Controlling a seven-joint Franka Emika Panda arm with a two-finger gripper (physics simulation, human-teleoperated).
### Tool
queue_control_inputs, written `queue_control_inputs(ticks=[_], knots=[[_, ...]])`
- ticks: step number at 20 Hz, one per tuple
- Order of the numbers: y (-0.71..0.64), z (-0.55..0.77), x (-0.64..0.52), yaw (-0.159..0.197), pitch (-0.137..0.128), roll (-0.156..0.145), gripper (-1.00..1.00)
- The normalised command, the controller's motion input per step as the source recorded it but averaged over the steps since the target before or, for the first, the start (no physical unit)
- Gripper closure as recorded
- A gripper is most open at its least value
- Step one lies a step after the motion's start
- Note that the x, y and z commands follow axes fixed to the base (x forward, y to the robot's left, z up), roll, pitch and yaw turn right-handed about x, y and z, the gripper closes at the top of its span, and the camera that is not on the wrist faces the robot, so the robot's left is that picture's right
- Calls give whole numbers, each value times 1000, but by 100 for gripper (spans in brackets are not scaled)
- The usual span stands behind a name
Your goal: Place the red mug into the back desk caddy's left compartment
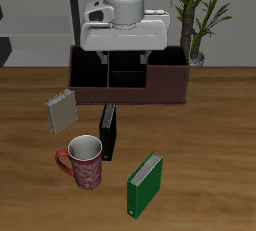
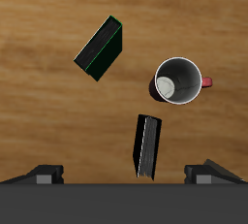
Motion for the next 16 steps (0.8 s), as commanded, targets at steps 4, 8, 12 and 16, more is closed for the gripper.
queue_control_inputs(ticks=[4, 8, 12, 16], knots=[[-248, -119, 494, 23, 21, 31, -100], [-111, -176, 258, 16, -17, 9, -100], [27, -369, 316, 139, -14, 118, -100], [-29, -310, 210, 16, 40, 50, -100]])
